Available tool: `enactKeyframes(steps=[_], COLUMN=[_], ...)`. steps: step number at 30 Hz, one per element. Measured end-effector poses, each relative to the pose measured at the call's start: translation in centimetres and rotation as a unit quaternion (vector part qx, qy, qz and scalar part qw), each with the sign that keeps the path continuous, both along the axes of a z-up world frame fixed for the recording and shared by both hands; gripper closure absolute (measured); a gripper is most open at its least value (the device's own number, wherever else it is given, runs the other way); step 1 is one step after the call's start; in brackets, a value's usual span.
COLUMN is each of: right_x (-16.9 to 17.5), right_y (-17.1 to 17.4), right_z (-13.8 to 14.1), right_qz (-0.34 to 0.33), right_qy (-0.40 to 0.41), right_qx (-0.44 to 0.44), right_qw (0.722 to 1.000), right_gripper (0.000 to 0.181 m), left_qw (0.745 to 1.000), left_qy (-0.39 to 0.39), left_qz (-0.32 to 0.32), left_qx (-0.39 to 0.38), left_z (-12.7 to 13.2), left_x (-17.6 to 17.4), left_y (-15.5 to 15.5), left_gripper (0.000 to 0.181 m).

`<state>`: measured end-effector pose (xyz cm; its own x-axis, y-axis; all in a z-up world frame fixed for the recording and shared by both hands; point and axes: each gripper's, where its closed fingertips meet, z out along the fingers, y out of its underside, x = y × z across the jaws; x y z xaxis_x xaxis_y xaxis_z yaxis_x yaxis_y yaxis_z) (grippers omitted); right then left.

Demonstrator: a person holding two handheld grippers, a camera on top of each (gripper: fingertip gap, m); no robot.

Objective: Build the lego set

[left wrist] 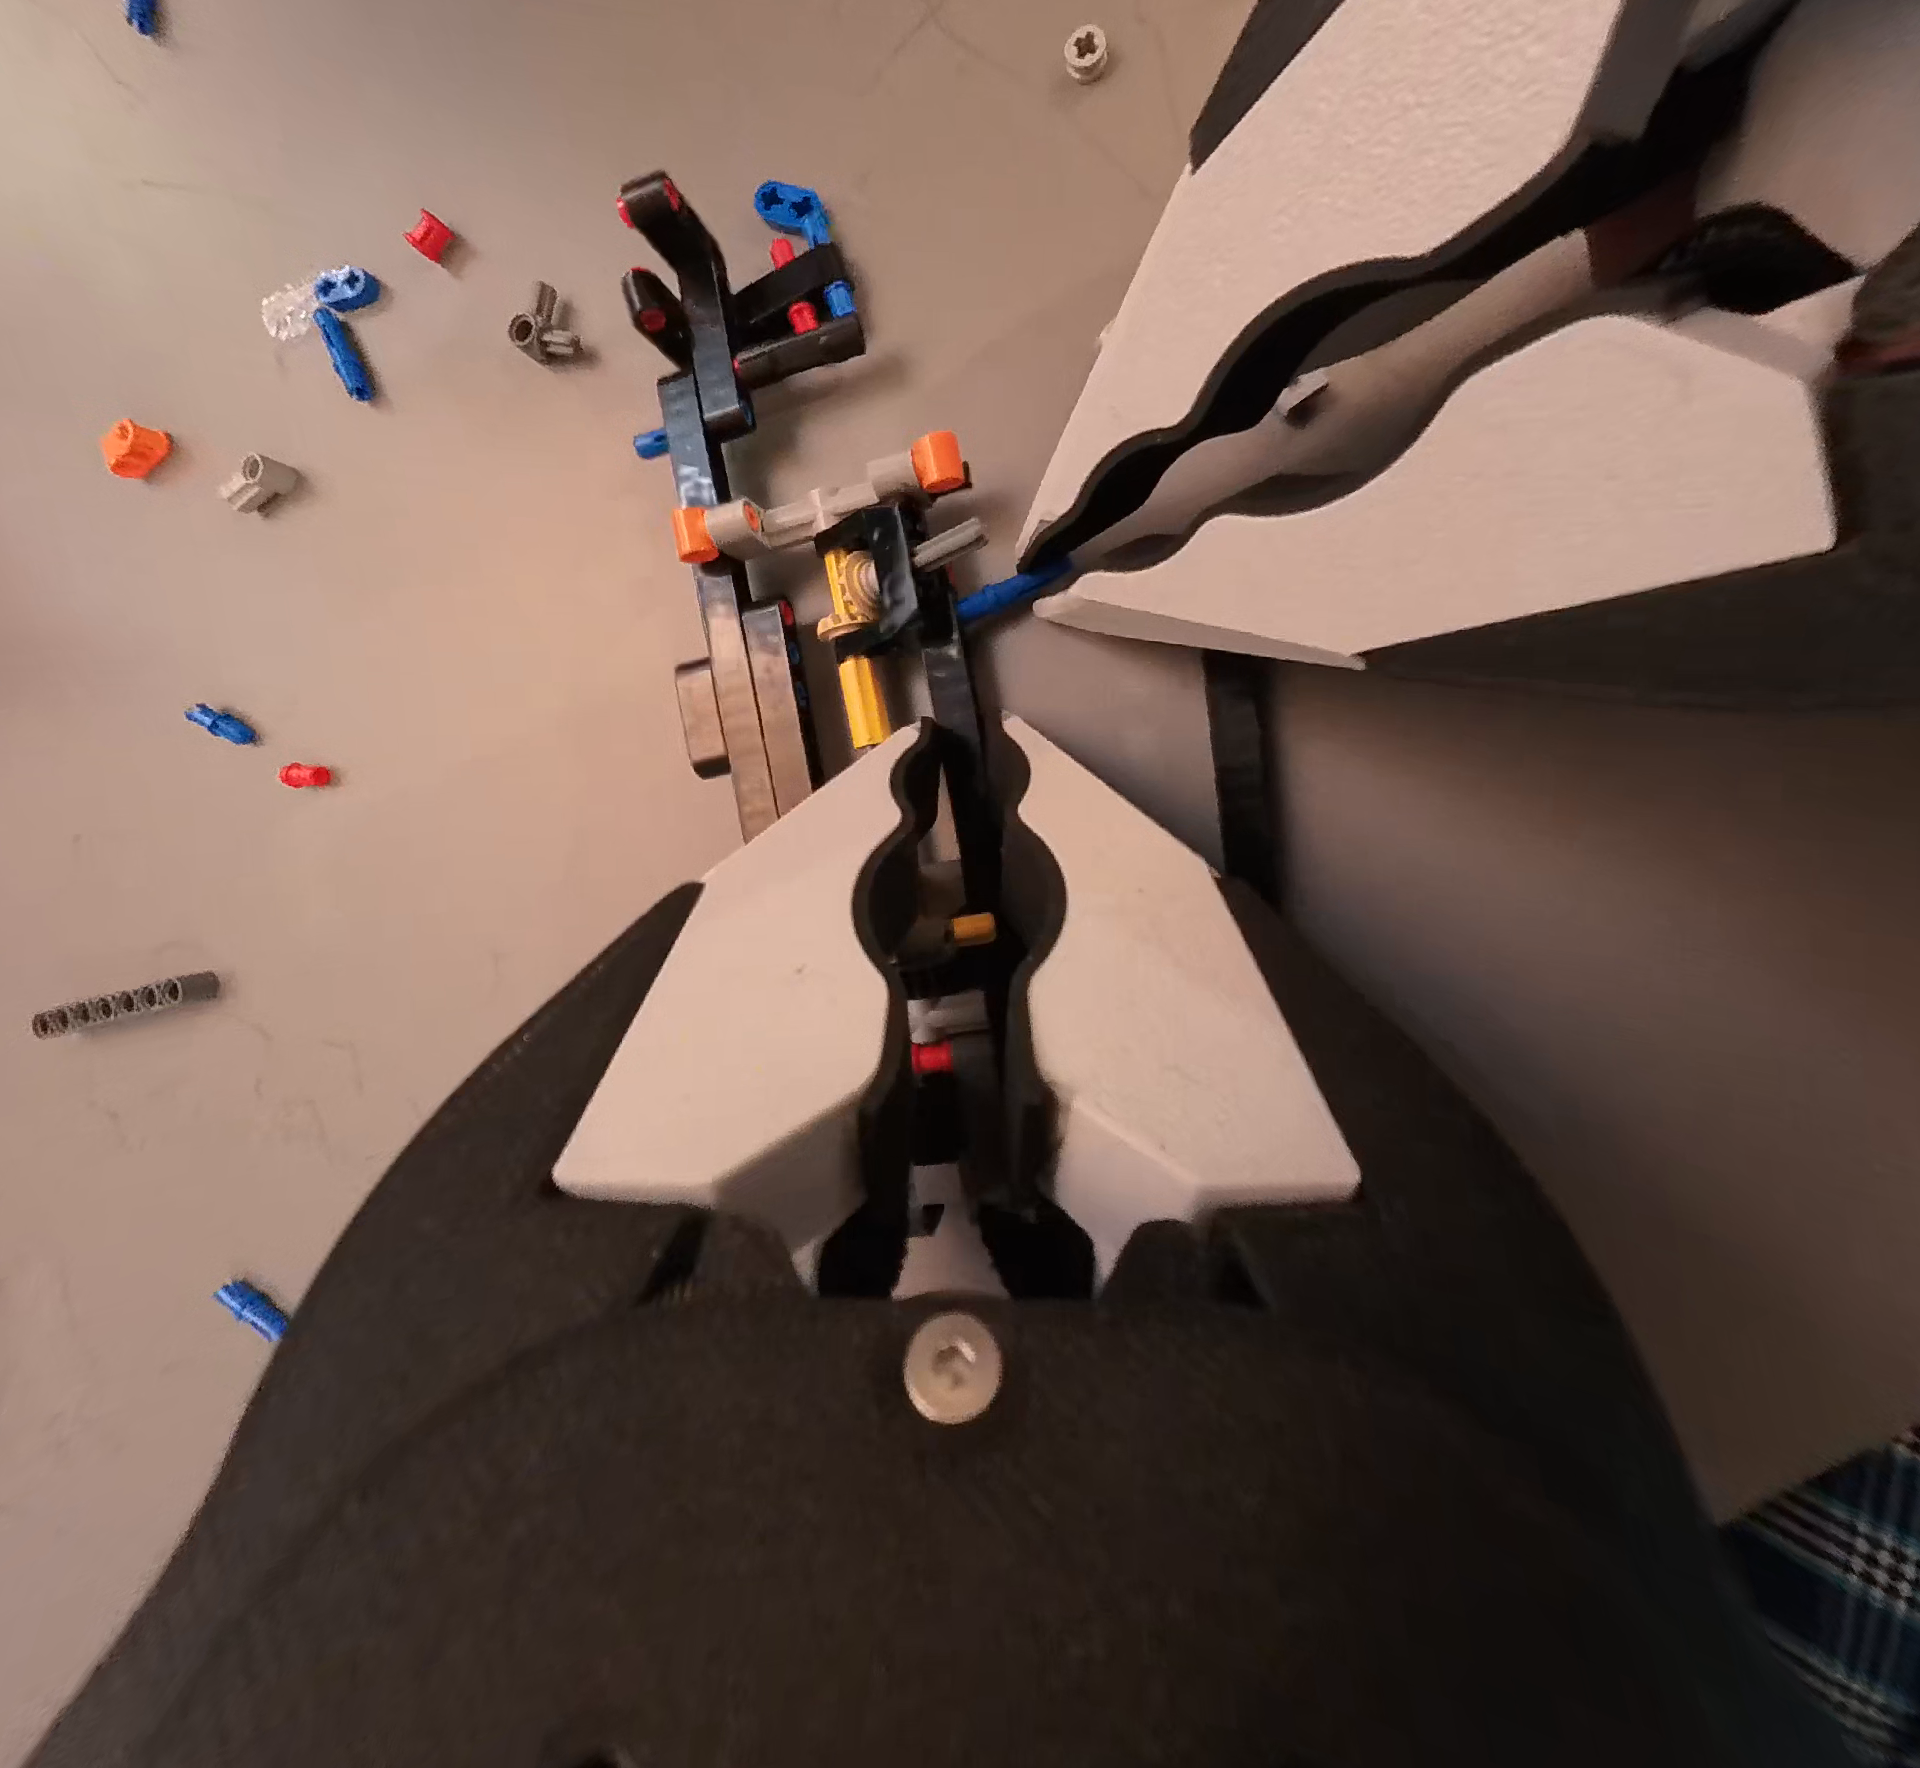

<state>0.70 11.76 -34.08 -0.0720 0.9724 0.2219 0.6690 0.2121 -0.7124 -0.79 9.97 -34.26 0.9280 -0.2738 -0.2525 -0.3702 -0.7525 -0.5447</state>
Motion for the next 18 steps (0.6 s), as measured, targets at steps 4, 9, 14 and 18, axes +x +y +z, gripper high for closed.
enactKeyframes(steps=[4,9,14,18], right_x=[-0.15,-0.26,-0.28,-0.33], right_y=[0.0,-0.1,-0.11,-0.14], right_z=[0.01,0.03,0.03,0.03], right_qz=[-0.002,0.0,0.001,0.003], right_qy=[0.001,0.002,0.002,0.001], right_qx=[0.01,0.014,0.011,0.01], right_qw=[1.0,1.0,1.0,1.0], right_gripper=[0.18,0.181,0.181,0.181], left_qw=[1.0,1.0,1.0,1.0], left_qy=[-0.007,-0.022,-0.007,-0.008], left_qz=[0.009,0.017,0.008,0.006], left_qx=[0.003,0.004,0.006,0.005], left_z=[-0.01,-0.04,-0.05,-0.06], left_x=[-0.04,-0.07,-0.09,-0.09], left_y=[0.03,0.03,0.0,0.0], left_gripper=[0.175,0.175,0.175,0.175])
